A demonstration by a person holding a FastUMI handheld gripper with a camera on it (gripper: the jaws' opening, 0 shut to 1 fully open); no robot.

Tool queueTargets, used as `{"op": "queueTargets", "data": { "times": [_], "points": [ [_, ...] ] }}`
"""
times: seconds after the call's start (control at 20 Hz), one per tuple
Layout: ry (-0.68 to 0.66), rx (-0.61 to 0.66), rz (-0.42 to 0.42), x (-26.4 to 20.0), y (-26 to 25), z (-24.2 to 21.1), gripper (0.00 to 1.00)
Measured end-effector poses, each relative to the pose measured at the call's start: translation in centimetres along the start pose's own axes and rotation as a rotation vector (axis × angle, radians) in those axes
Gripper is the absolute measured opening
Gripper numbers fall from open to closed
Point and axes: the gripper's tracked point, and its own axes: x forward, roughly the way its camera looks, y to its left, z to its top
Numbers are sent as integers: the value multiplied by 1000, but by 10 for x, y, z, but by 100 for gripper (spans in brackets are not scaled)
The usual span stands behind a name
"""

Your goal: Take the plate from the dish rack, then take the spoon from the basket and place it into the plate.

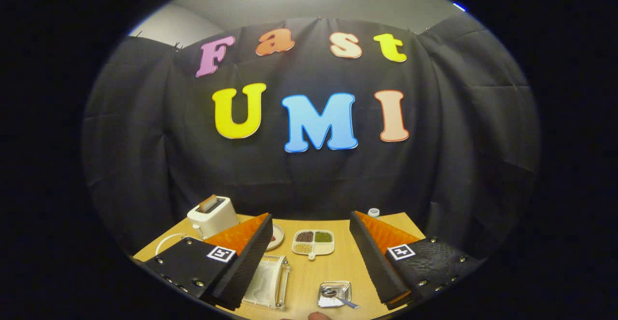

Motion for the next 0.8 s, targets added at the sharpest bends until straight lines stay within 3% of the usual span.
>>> {"op": "queueTargets", "data": {
  "times": [0.4, 0.8],
  "points": [
    [415, 19, 130, 38, 71, -75, 96],
    [597, 18, 134, 64, 104, -113, 93]
  ]
}}
